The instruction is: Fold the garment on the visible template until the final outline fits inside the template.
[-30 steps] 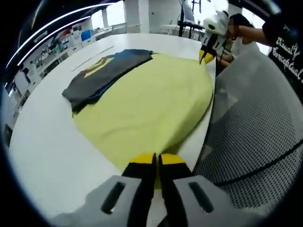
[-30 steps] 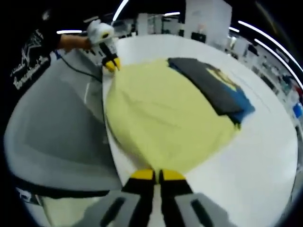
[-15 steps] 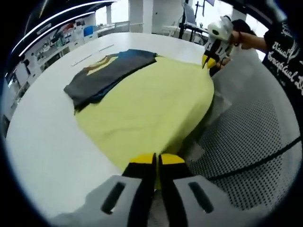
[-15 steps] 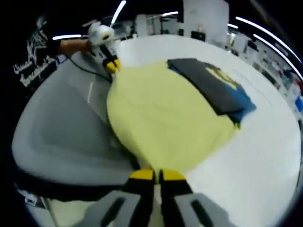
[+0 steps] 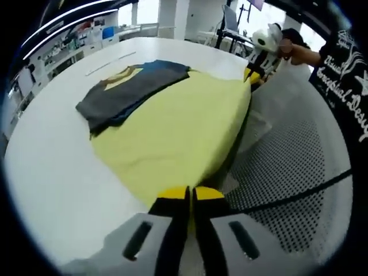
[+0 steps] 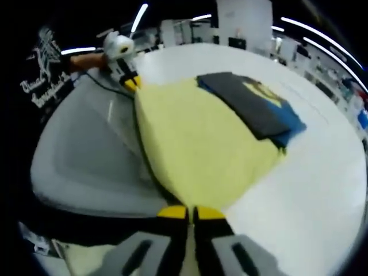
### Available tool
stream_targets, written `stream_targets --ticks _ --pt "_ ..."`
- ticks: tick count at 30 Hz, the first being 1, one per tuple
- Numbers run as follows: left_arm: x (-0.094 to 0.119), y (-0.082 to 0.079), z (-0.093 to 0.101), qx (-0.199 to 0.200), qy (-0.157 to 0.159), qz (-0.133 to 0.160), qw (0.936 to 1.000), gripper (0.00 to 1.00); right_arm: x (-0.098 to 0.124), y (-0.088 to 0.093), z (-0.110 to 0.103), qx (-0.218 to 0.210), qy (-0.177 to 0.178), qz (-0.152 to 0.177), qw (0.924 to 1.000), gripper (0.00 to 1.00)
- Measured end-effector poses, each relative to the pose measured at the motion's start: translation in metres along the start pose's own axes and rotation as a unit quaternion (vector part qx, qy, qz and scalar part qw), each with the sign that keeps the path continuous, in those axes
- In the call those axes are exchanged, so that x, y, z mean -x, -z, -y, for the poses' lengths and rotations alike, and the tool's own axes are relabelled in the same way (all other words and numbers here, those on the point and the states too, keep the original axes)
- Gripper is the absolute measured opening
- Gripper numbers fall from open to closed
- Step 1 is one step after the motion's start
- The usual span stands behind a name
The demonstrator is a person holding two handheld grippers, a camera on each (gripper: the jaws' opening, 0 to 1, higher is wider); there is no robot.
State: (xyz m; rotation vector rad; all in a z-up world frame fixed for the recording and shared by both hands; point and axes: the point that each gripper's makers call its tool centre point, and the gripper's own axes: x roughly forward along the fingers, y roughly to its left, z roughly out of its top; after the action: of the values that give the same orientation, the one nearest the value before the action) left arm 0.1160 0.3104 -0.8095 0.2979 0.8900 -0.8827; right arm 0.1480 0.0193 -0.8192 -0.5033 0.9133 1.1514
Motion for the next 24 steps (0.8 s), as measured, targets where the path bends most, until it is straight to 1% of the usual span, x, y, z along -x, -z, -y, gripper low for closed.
stream_targets --ticks 4,7,10,13,14,21,22,24 --pt "0.003 0.006 -0.001 -0.004 0.003 -0.011 0.9999 0.00 0.002 0.004 -0.003 0.003 -0.010 -0.003 0.9999 0.00" --pt "0.007 0.004 0.004 -0.010 0.008 -0.014 0.9998 0.00 0.005 0.005 -0.005 0.011 -0.013 -0.010 0.9998 0.00" --pt "0.011 0.001 0.005 -0.006 0.011 -0.018 0.9998 0.00 0.009 0.001 -0.005 0.016 -0.011 -0.009 0.9998 0.00" --pt "0.018 -0.008 0.003 -0.010 0.005 -0.013 0.9999 0.00 0.012 -0.002 0.000 0.019 -0.003 -0.004 0.9998 0.00" --pt "0.019 -0.011 0.002 -0.009 0.003 -0.010 0.9999 0.00 0.015 -0.007 0.003 0.021 0.005 0.000 0.9998 0.00" --pt "0.028 -0.031 -0.010 -0.017 -0.016 0.006 0.9997 0.00 0.026 -0.026 0.020 0.036 0.036 0.015 0.9986 0.00" --pt "0.029 -0.033 -0.011 -0.016 -0.019 0.008 0.9997 0.00 0.028 -0.031 0.025 0.038 0.048 0.022 0.9979 0.00" --pt "0.031 -0.038 -0.015 -0.016 -0.026 0.012 0.9994 0.00 0.032 -0.037 0.030 0.034 0.056 0.029 0.9974 0.00"
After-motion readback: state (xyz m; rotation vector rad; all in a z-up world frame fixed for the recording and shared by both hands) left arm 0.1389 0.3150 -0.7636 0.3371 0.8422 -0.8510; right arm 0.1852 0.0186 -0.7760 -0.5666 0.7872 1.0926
